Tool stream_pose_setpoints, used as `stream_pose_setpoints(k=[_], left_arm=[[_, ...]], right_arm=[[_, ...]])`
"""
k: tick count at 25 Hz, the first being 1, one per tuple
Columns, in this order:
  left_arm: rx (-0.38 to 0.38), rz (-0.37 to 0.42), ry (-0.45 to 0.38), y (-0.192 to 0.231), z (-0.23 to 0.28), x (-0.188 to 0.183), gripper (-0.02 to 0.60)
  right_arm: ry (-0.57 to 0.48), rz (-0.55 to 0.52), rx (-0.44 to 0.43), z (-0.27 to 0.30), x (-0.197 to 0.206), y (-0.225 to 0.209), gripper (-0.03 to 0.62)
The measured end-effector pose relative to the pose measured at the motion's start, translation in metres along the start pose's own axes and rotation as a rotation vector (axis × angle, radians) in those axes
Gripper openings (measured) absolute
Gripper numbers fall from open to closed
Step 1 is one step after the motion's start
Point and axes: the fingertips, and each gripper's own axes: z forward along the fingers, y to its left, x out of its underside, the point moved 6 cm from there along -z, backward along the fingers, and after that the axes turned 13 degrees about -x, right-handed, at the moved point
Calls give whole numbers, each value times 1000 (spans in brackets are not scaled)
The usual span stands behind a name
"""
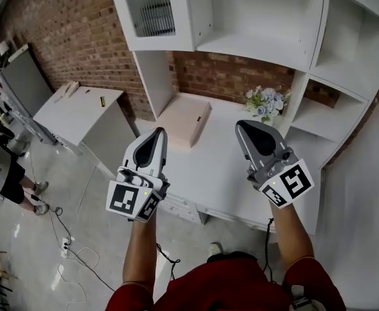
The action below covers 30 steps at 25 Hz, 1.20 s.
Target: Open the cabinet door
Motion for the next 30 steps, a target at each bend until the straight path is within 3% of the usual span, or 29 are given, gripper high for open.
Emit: stream_pose_setpoints(k=[7, 10, 12, 18, 24, 30], left_arm=[[17, -8, 17, 16, 74, 5, 2], [63, -46, -30, 22, 102, -4, 2], [76, -30, -25, 30, 119, -6, 2], [125, -38, -52, 57, 170, -16, 2], [202, -23, -101, 79, 227, -45, 2], [232, -6, -135, 100, 271, -75, 2]], right_arm=[[-5, 28, -21, 35, 21, -61, 12], [-7, 42, -21, 52, 24, -79, 12], [-7, 40, -15, 63, 22, -90, 12], [12, -27, 31, 96, 8, -121, 12], [9, -69, 76, 136, -15, -150, 12], [46, -138, 100, 168, -33, -164, 12]])
